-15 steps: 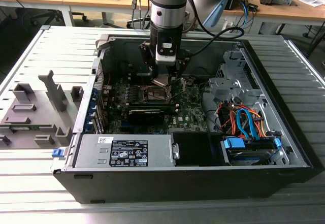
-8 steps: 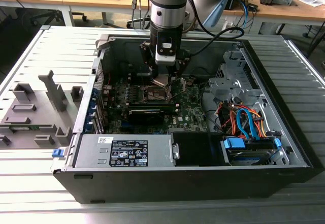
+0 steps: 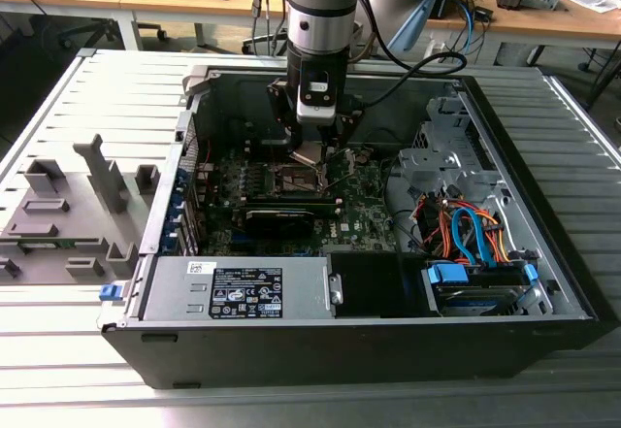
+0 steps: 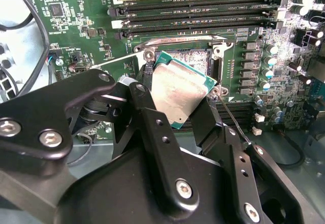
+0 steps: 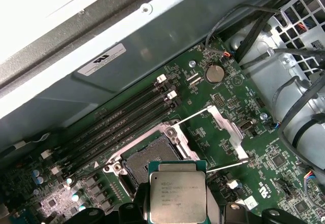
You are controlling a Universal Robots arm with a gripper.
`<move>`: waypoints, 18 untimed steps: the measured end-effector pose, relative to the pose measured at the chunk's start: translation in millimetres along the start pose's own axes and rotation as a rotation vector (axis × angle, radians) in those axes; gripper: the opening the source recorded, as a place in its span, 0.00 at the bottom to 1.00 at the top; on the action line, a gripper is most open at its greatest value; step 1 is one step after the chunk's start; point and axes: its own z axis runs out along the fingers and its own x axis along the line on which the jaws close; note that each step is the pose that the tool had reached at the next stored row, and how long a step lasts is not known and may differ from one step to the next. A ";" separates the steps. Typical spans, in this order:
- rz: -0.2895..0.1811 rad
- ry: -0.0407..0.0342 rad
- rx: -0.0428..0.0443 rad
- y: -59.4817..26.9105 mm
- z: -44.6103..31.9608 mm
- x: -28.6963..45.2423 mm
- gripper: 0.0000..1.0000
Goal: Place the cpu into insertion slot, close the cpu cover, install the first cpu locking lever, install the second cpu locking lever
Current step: 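Place the cpu into insertion slot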
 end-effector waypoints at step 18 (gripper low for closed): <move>0.010 -0.0004 0.0007 0.0 0.2 0.0 0.54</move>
